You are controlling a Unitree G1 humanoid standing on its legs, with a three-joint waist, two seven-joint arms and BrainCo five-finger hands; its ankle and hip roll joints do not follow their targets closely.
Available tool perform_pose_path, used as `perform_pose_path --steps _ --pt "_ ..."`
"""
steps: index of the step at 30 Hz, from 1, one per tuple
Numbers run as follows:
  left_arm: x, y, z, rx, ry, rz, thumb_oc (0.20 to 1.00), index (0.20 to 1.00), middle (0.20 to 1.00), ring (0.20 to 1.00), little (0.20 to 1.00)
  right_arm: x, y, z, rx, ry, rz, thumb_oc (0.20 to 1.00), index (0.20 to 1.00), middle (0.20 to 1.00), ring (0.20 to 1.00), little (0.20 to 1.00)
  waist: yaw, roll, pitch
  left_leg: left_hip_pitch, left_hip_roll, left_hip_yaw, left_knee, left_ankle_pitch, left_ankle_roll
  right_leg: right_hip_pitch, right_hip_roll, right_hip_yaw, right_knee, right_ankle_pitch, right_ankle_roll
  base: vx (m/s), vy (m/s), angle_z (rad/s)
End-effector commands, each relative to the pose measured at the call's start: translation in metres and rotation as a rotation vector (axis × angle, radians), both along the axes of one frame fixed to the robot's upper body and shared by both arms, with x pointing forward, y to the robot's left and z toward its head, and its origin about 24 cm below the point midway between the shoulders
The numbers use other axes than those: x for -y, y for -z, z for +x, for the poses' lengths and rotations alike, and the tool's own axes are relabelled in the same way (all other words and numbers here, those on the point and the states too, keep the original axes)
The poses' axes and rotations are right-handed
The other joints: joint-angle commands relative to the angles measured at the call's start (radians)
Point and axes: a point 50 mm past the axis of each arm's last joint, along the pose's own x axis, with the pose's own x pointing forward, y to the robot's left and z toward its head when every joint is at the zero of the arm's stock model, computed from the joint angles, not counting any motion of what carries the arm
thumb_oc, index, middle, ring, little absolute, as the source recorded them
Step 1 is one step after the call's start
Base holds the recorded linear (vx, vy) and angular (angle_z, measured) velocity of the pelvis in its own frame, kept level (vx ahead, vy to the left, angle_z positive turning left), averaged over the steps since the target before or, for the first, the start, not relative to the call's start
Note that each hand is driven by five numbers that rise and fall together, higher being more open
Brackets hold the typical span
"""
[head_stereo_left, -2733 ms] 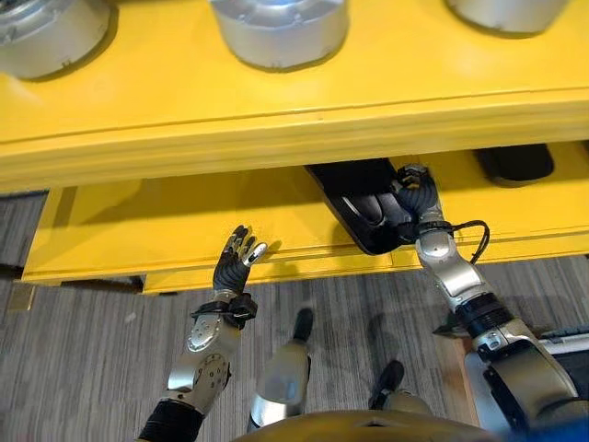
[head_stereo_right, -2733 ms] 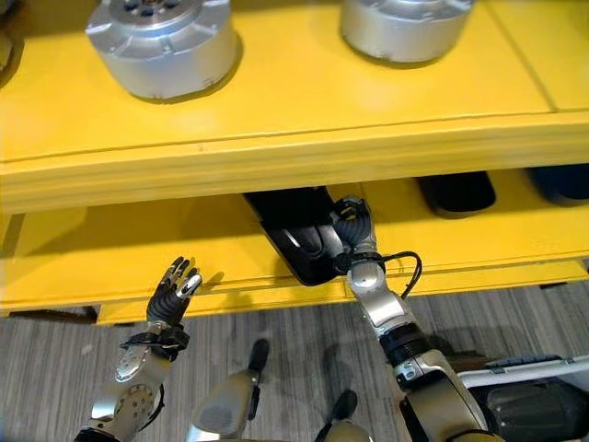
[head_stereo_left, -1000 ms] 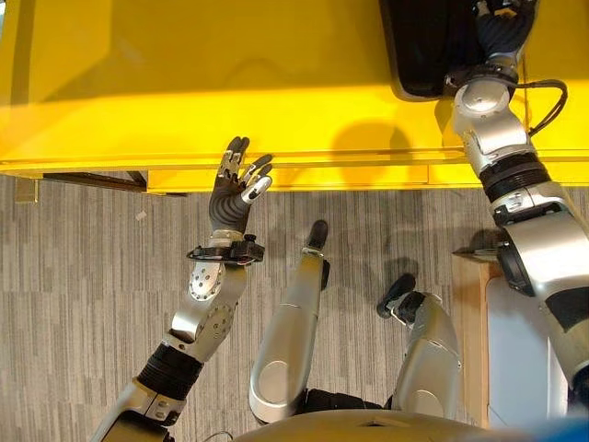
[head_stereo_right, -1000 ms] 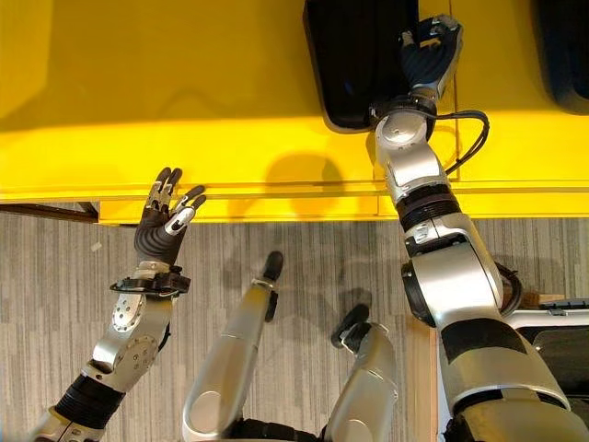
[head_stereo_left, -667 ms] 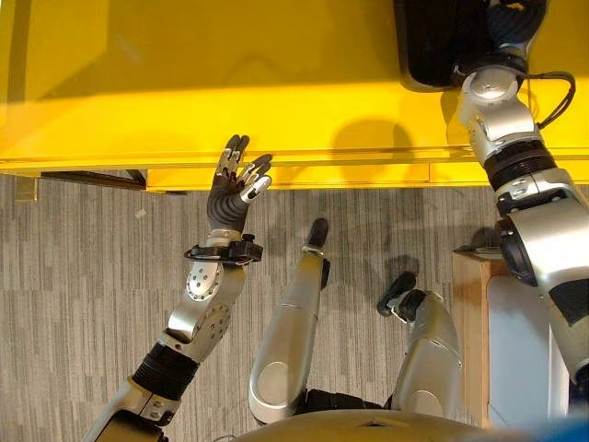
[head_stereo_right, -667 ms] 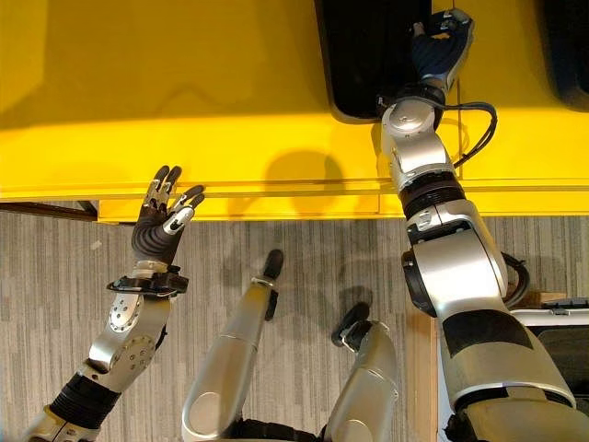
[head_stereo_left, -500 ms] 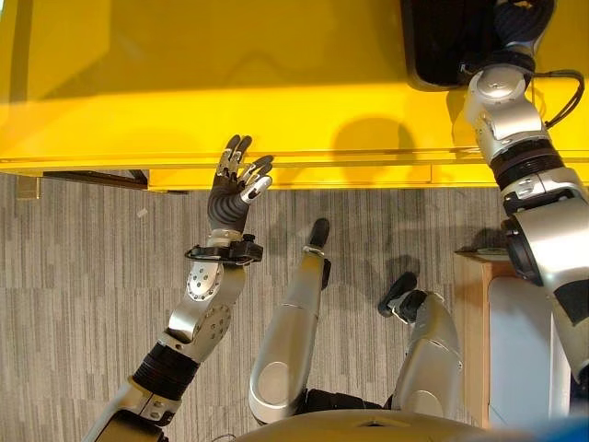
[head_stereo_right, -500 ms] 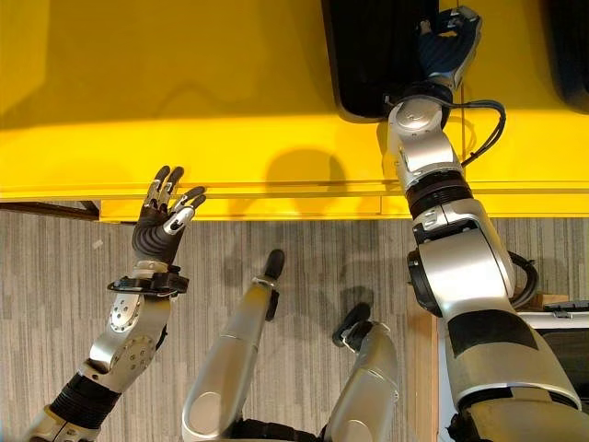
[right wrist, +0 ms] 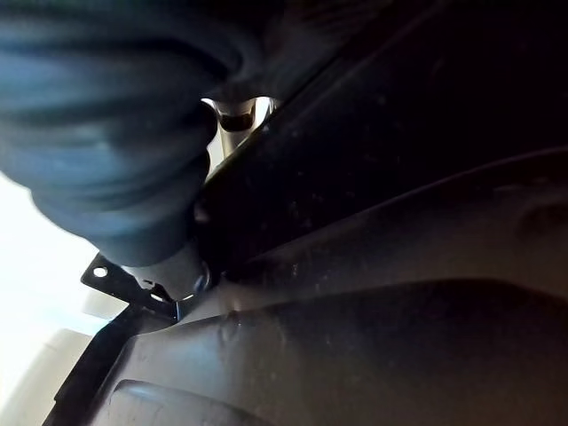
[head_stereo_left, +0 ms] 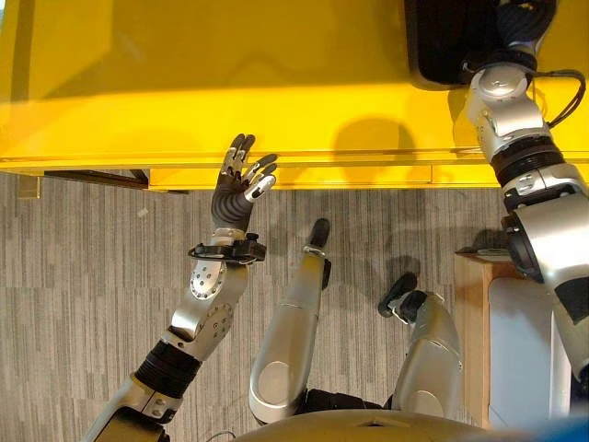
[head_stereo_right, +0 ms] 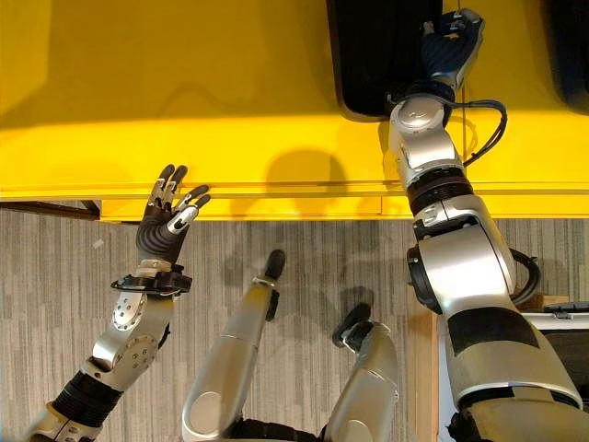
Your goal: Move parts from the plastic box to the shelf.
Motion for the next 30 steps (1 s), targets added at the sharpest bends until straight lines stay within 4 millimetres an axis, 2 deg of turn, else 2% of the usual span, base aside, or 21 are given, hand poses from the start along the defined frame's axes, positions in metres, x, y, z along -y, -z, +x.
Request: perform_pose_path --steps 1,8,20,21,22,23,24,30 --pt "0.01 -0.004 -0.002 0.009 0.04 -0.008 1.0 1.0 1.0 1.0 1.0 0.004 -0.012 -0.003 0.059 0.012 0.032 0.2 0.2 0.2 0.2 0.2 0.017 0.024 0.003 -0.006 0.028 0.028 0.069 -0.128 -0.006 0.087 0.054 0.049 -0.037 -0.065 0.002 0.0 0.0 0.0" --pt "0.011 -0.004 -0.002 0.009 0.043 -0.011 1.0 1.0 1.0 1.0 1.0 -0.006 -0.006 0.0 0.037 -0.011 0.028 0.2 0.2 0.2 0.2 0.2 0.02 0.027 0.003 0.003 0.026 0.031 0.057 -0.125 -0.005 0.103 0.056 0.049 -0.057 -0.054 0.008 0.0 0.0 0.0" --pt "0.012 -0.004 -0.001 0.013 0.046 -0.001 1.0 1.0 1.0 1.0 1.0 -0.007 -0.002 0.001 0.025 -0.006 0.027 0.2 0.2 0.2 0.2 0.2 0.019 0.03 0.003 0.006 0.024 0.031 0.055 -0.124 -0.003 0.107 0.053 0.047 -0.059 -0.052 0.011 0.0 0.0 0.0" --pt "0.011 -0.005 -0.001 0.014 0.043 0.0 1.0 1.0 1.0 1.0 1.0 -0.01 -0.005 0.0 0.034 -0.012 -0.001 0.272 0.272 0.272 0.272 0.272 0.018 0.029 0.003 0.006 0.024 0.032 0.055 -0.123 -0.003 0.107 0.054 0.047 -0.058 -0.054 0.01 0.0 0.0 0.0" --pt "0.011 -0.005 -0.001 0.015 0.042 -0.001 1.0 1.0 1.0 1.0 1.0 -0.011 -0.008 0.0 0.043 -0.017 -0.017 0.526 0.526 0.526 0.526 0.526 0.018 0.028 0.003 0.006 0.025 0.033 0.055 -0.123 -0.002 0.106 0.054 0.048 -0.057 -0.055 0.009 0.0 0.0 0.0" --pt "0.011 -0.005 -0.001 0.016 0.041 -0.003 1.0 1.0 1.0 1.0 1.0 -0.012 -0.009 -0.001 0.046 -0.016 -0.035 0.95 0.95 0.95 0.95 0.95 0.016 0.027 0.003 0.007 0.026 0.033 0.055 -0.123 -0.002 0.105 0.054 0.048 -0.056 -0.055 0.009 0.0 0.0 0.0" --pt "0.011 -0.005 -0.001 0.016 0.04 -0.004 1.0 1.0 1.0 1.0 1.0 -0.013 -0.012 -0.002 0.06 -0.013 -0.048 1.0 1.0 1.0 1.0 1.0 0.015 0.025 0.003 0.007 0.026 0.033 0.055 -0.123 -0.003 0.106 0.054 0.048 -0.056 -0.055 0.008 0.0 0.0 0.0" --pt "0.008 -0.005 -0.002 0.015 0.027 -0.007 1.0 1.0 1.0 1.0 1.0 -0.023 -0.032 -0.011 0.169 -0.021 -0.109 1.0 1.0 1.0 1.0 1.0 0.005 0.017 0.003 0.005 0.031 0.036 0.052 -0.122 -0.005 0.102 0.055 0.052 -0.06 -0.049 0.009 0.0 0.0 0.0"
